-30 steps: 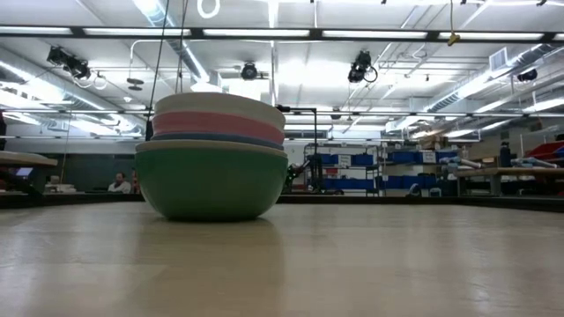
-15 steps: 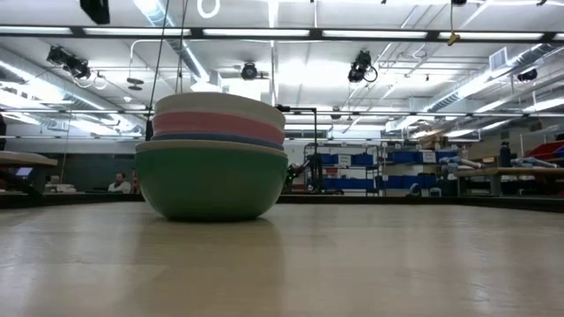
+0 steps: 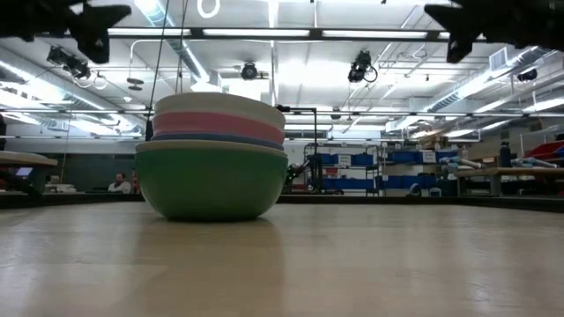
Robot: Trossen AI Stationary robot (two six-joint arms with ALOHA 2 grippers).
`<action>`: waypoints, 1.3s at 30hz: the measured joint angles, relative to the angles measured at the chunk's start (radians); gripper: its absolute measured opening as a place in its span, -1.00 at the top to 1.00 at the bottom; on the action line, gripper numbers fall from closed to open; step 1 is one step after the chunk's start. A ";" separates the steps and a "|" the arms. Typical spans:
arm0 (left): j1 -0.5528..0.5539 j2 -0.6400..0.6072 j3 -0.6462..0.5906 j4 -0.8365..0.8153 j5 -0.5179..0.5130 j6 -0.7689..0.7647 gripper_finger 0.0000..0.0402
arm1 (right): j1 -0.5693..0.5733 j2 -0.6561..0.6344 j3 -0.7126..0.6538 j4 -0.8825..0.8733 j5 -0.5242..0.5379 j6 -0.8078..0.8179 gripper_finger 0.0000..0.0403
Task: Nest bowls inside each other
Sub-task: Return to Home Position
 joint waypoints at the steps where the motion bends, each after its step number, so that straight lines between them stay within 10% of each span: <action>1: 0.000 0.001 -0.016 -0.004 0.017 -0.003 0.12 | -0.002 -0.001 -0.018 0.008 0.000 -0.001 0.35; 14: 0.000 0.000 -0.268 0.167 0.043 -0.026 0.12 | 0.007 0.003 -0.218 0.178 0.030 -0.001 0.34; 26: 0.000 0.000 -0.270 0.094 0.059 0.058 0.12 | 0.007 0.005 -0.219 -0.092 0.034 0.112 0.34; 39: 0.000 0.000 -0.270 0.097 0.055 0.018 0.12 | 0.008 -0.038 -0.220 0.149 -0.055 -0.071 0.34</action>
